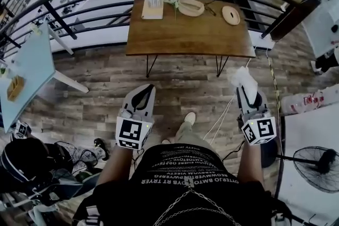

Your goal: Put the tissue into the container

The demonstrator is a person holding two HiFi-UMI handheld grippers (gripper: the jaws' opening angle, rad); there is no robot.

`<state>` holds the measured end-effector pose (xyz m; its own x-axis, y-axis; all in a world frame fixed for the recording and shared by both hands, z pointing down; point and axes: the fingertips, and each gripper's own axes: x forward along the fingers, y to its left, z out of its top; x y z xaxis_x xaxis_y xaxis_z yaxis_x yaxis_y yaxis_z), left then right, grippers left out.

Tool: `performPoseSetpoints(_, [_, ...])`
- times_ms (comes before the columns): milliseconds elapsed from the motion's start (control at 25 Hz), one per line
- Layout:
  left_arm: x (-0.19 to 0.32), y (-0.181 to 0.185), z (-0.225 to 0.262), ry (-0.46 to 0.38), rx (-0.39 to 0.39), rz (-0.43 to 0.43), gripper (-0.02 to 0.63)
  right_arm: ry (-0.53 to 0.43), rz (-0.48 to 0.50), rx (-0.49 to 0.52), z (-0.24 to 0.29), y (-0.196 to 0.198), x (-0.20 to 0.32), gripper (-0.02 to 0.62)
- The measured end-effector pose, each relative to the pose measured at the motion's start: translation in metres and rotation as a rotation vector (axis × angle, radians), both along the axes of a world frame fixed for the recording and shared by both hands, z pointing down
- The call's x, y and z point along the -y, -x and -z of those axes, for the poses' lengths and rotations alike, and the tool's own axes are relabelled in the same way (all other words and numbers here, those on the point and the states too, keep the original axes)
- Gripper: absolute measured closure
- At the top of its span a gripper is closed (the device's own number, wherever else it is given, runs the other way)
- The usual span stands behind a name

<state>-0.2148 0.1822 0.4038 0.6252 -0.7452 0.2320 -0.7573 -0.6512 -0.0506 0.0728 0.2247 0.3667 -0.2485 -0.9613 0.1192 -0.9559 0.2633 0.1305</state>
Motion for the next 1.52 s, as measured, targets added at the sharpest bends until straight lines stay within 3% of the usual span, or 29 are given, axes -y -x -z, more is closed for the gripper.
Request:
performPoseSetpoints(280, [0.049,-0.037,-0.001,0.028,0.045,-0.002,0.577,0.020,0.020,-0.003,-0.014,-0.038,0.050,0.476])
performPoseSetpoints(400, [0.075,-0.063,0.009,0.042,0.007,-0.012,0.577,0.015,0.025,0.015,-0.016,-0.061,0.074,0.476])
performPoseSetpoints(680, [0.128,-0.131,0.032,0.004,0.023,-0.015,0.577,0.011,0.048,0.033,-0.014,-0.116,0.122,0.476])
performPoseSetpoints(880, [0.152,-0.168,0.047,-0.001,-0.057,-0.038,0.577,0.009,0.067,0.048,-0.015,-0.155,0.153,0.476])
performPoseSetpoints(1280, [0.179,-0.149,0.033,0.005,0.003,0.117,0.577,0.042,0.134,0.062,-0.030,-0.157,0.195,0.476])
performPoseSetpoints(1520, [0.204,-0.147,0.032,-0.032,0.053,0.135,0.577,0.053,0.151,0.054,-0.032,-0.150,0.218,0.476])
